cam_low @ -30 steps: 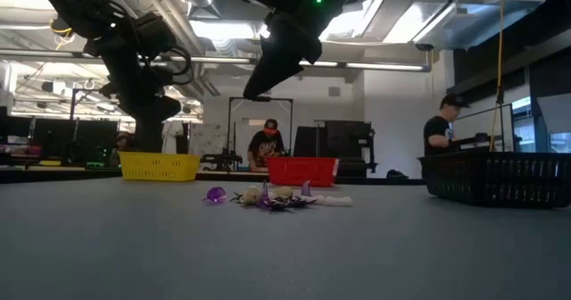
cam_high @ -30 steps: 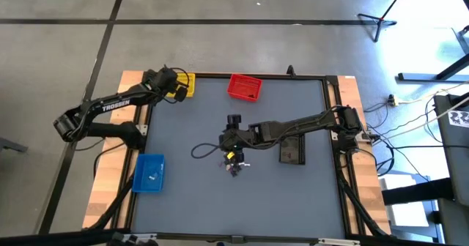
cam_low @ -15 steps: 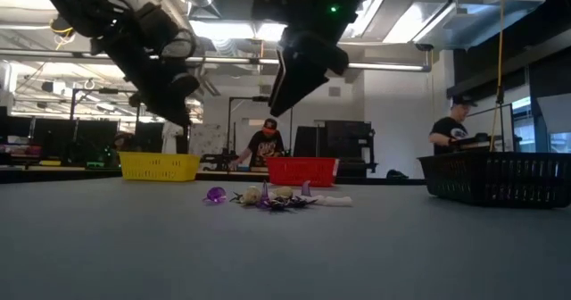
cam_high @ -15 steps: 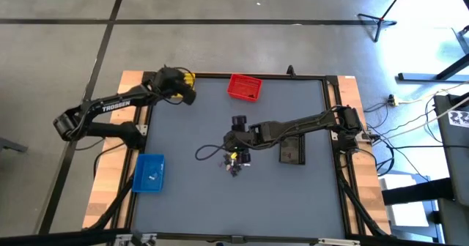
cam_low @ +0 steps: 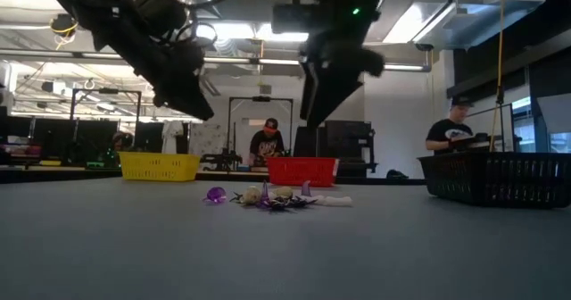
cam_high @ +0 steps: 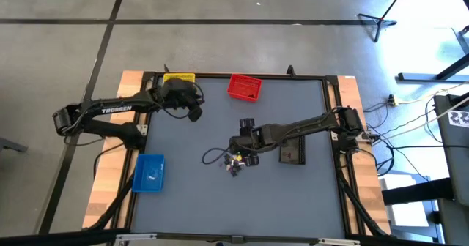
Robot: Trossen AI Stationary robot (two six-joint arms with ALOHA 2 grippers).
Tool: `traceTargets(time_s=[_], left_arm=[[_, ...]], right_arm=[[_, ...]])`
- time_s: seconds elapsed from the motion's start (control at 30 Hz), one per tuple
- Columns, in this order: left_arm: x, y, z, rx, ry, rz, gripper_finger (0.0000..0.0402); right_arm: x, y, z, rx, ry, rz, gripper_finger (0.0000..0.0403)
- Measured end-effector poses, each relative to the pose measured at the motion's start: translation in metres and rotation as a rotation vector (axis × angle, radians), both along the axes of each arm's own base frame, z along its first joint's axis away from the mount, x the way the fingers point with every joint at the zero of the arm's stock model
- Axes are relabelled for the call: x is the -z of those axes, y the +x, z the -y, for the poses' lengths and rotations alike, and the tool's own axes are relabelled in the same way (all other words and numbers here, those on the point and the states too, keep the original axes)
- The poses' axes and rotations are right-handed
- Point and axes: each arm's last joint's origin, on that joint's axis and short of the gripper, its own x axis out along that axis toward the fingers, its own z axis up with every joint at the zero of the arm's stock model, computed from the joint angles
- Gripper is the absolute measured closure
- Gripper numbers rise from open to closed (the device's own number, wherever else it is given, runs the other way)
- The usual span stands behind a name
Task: Sort Halloween decoration
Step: Put the white bone toy into the blue bin
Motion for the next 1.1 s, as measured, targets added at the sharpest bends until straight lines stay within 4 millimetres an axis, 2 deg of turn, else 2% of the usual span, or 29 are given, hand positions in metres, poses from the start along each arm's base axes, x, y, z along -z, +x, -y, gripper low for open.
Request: traceTargets(time_s=[0.23,0.47,0.77,0.87,1.0,1.1], left_arm=[[-0.001,0.013,0.026,0.13,0.004,0.008,0.0287],[-0.002,0.022,0.048,0.231,0.011,0.019,0.0287],[-0.002,0.027,0.068,0.324,0.013,0.026,0.0287],[-0.002,0.029,0.074,0.35,0.013,0.029,0.0287],[-0.004,0.031,0.08,0.375,0.02,0.048,0.0287],[-0.006,0.032,0.082,0.383,0.029,0.071,0.0287]], right_arm=[[-0.008,-0.016,-0.019,-0.024,-0.001,-0.054,0.0182],[-0.009,-0.034,-0.031,0.044,-0.007,-0.142,0.0182],[0.016,-0.061,-0.049,0.074,-0.032,-0.239,0.0182],[0.016,-0.076,-0.053,0.058,-0.062,-0.241,0.0182],[0.006,-0.1,-0.05,0.095,-0.089,-0.15,0.0182],[0.003,-0.118,-0.044,0.103,-0.03,-0.012,0.0182]])
